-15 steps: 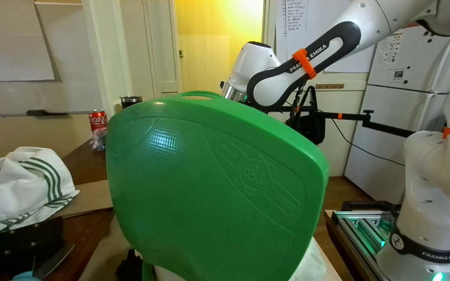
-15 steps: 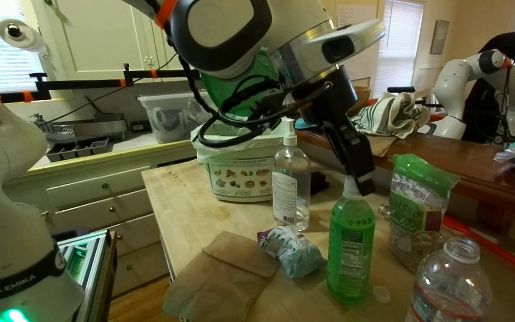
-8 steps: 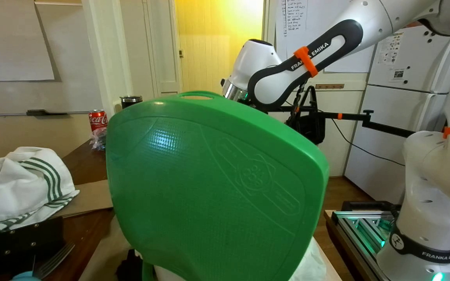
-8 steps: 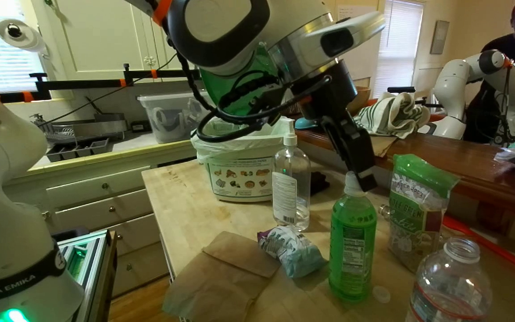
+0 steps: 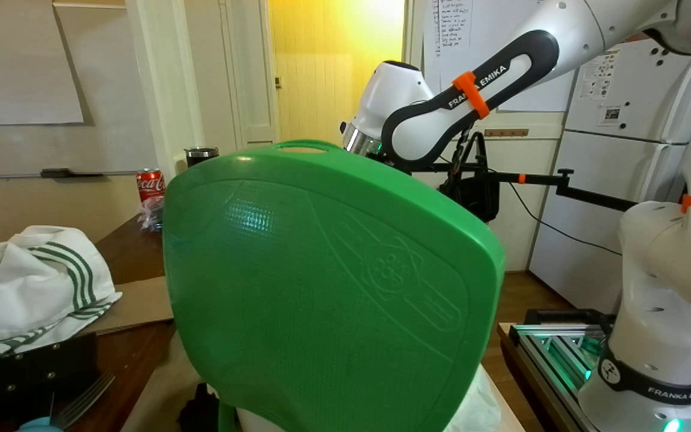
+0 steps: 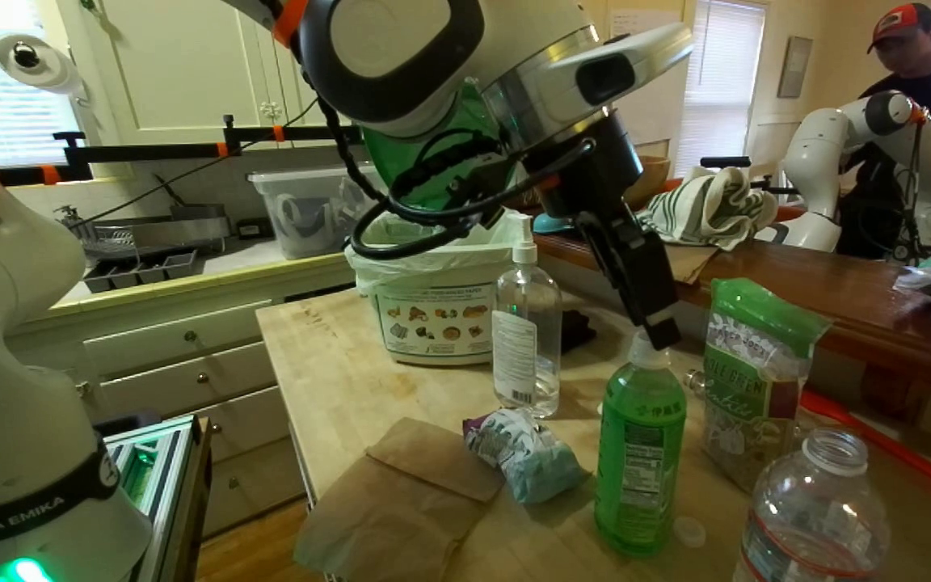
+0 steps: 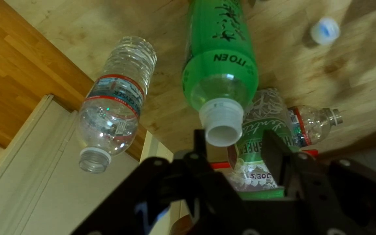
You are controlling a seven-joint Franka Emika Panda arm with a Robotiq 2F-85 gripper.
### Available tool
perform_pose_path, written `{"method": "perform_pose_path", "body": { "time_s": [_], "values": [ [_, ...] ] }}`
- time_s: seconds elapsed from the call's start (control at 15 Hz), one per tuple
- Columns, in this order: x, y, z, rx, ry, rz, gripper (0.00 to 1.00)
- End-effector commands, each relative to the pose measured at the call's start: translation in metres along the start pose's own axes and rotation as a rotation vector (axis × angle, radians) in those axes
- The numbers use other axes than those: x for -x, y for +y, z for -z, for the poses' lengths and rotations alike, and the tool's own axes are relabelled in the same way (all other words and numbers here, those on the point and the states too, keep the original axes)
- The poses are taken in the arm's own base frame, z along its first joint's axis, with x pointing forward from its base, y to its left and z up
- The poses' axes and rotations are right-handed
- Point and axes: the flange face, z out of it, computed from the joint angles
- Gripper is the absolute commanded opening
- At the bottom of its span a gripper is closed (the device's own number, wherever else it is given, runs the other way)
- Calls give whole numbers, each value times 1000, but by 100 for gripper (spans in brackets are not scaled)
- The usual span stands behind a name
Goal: Remove the white cap from the green bottle and put it on the table
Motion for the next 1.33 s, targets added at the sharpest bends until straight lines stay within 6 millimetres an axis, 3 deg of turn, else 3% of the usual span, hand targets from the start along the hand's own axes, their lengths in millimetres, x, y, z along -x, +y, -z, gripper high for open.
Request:
{"method": "perform_pose_path", "body": {
  "time_s": [0.0, 0.27, 0.47, 0.8, 0.87, 0.93, 1.0, 1.27],
  "values": [
    [6, 2, 4, 0, -8, 11, 52],
    [5, 1, 15, -2, 11, 4, 53],
    [3, 0, 29, -6, 30, 1, 48],
    [11, -9, 57, -23, 13, -4, 50],
    [13, -11, 61, -26, 0, -2, 53],
    [17, -13, 67, -26, -17, 2, 70],
    [21, -16, 72, -34, -32, 5, 72],
    [36, -27, 93, -52, -61, 19, 99]
  ]
}}
